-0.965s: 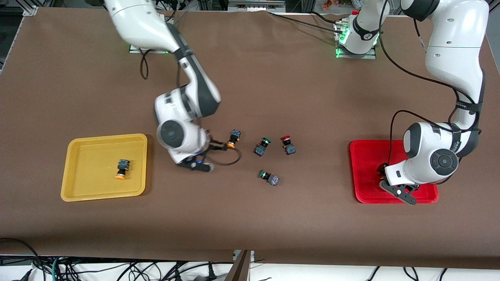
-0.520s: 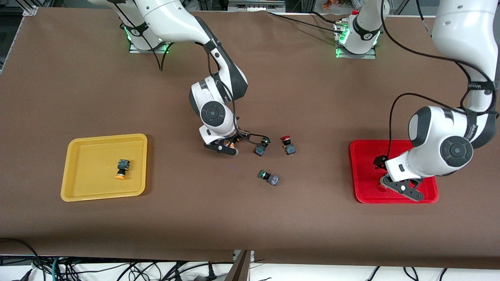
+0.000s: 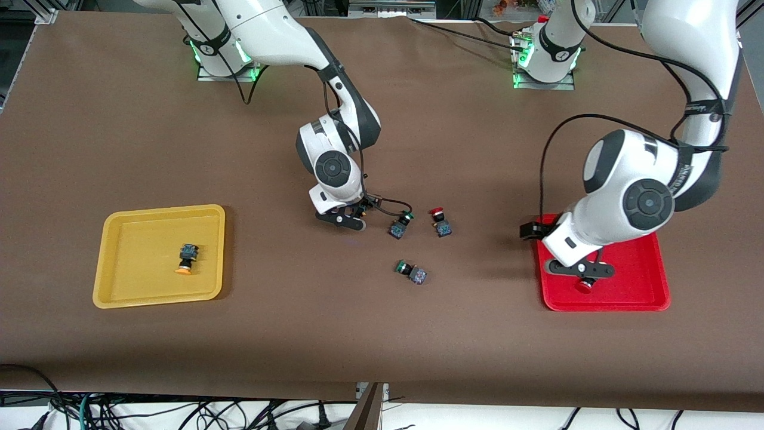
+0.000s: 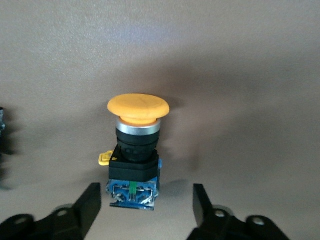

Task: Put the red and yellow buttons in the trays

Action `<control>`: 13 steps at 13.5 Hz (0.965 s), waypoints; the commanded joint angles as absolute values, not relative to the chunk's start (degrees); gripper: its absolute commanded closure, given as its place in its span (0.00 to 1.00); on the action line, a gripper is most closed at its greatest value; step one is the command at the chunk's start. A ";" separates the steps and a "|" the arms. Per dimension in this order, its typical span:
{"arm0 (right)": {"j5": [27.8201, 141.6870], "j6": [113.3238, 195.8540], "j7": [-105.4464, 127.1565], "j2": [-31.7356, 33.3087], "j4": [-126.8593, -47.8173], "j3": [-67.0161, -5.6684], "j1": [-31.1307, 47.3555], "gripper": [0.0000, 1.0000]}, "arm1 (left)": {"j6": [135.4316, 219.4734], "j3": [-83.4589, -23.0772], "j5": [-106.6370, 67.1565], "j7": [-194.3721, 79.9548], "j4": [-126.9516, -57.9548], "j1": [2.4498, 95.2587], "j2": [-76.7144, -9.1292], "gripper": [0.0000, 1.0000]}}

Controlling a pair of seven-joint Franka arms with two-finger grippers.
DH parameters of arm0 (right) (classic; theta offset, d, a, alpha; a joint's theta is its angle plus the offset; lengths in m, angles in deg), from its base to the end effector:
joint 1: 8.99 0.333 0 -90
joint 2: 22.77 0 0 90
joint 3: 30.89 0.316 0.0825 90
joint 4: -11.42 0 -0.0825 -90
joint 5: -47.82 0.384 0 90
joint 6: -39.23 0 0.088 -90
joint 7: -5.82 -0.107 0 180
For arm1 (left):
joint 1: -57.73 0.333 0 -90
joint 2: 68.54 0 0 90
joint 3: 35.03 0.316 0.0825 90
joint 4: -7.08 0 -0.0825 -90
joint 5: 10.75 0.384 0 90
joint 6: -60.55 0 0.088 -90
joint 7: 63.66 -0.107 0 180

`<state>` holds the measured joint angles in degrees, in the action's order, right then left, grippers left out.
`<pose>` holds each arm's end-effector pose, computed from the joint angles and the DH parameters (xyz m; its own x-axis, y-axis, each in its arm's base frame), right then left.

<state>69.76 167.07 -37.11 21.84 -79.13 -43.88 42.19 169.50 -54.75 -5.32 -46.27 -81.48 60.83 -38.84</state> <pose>0.5206 0.4488 0.1792 0.9494 -0.2708 -0.1590 -0.2761 -0.9610 -0.0120 0.6568 -0.1553 0.3537 0.9887 0.0044 -0.1496 0.0105 -0.9991 0.0403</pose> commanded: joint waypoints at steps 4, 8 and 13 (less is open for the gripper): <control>70.06 165.20 -34.01 19.34 -79.56 -47.84 42.87 0.84 | 169.89 -55.07 -6.71 -42.39 -82.39 60.10 -37.87 0.00; 71.02 147.29 -17.26 19.16 -71.82 -58.29 40.77 0.96 | 171.56 -55.33 -6.71 -41.08 -83.80 59.58 -38.22 0.00; 71.02 144.16 14.11 18.63 -76.45 -69.02 34.89 0.94 | 179.17 -55.25 -6.53 -29.23 -88.43 53.00 -38.05 0.00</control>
